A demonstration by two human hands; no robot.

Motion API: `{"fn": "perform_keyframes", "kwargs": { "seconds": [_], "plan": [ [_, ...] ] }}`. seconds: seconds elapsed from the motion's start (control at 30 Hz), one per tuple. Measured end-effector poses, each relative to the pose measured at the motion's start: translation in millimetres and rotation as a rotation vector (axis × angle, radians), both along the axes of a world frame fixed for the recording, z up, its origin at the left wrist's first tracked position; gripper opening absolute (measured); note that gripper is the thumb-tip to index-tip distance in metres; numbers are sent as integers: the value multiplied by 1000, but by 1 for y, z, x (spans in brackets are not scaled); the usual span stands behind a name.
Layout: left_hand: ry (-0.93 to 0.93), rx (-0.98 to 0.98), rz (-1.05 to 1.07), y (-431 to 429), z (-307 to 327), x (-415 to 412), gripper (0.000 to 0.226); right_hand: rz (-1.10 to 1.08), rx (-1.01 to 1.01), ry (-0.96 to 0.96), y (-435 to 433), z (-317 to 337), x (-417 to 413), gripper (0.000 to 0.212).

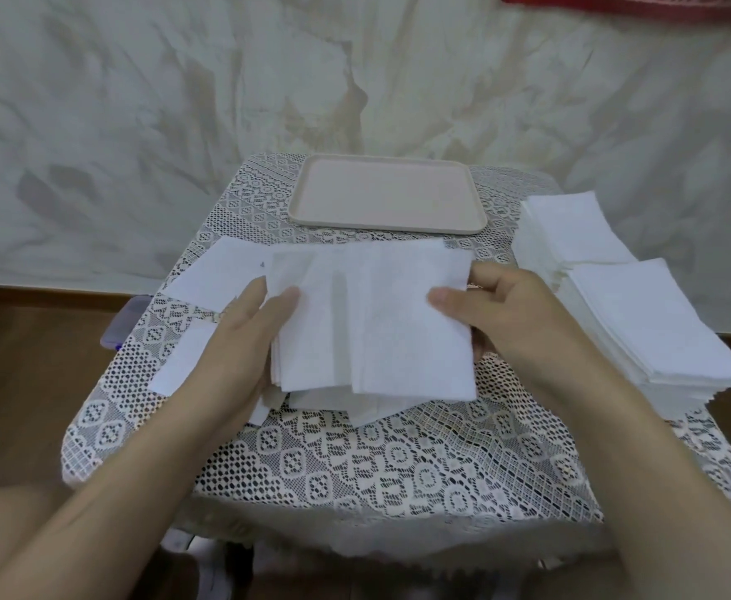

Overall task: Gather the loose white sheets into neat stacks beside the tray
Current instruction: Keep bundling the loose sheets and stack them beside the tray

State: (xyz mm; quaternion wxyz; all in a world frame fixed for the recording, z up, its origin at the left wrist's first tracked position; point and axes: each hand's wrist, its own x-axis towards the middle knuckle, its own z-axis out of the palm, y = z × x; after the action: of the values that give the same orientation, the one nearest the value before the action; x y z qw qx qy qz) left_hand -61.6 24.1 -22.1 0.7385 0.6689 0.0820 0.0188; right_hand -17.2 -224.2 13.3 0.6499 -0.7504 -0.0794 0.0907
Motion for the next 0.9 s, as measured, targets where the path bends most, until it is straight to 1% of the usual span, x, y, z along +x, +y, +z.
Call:
{"fn": "perform_keyframes", "kwargs": {
  "seconds": [0.07, 0.17, 0.27, 0.37, 0.5, 0.57, 0.63, 0.77, 0.83, 0.9],
  "plan": [
    [-8, -17, -5, -3, -2, 0, 17, 0, -31, -23, 14, -3, -4, 9],
    [24, -117, -44, -8, -4, -1, 21, -20, -87, -18, 31, -9, -7, 10],
    [34, -94, -68, -9, -2, -2, 30, -25, -133, -29, 41, -12, -7, 6],
    [17, -67, -87, -8, -4, -2, 33, -7, -119, -15, 44, -13, -7, 5],
    [32, -147, -44, -7, -1, -2, 30, -84, -178, -74, 35, -14, -4, 5],
    [31, -152, -55, -7, -1, -3, 32, -98, -138, -57, 32, -11, -3, 6],
    [19, -110, -62, -7, -2, -3, 35, -81, -79, -27, 34, -10, -5, 7],
    [10, -51, -75, -8, -3, -3, 51, -38, -96, -44, 50, -15, -8, 10],
    [12, -44, -63, -6, -4, -2, 51, -49, -69, -20, 56, -16, -4, 13],
    [18, -40, -22, 1, -4, 1, 43, -97, -43, -23, 55, -17, 7, 13]
  ]
}}
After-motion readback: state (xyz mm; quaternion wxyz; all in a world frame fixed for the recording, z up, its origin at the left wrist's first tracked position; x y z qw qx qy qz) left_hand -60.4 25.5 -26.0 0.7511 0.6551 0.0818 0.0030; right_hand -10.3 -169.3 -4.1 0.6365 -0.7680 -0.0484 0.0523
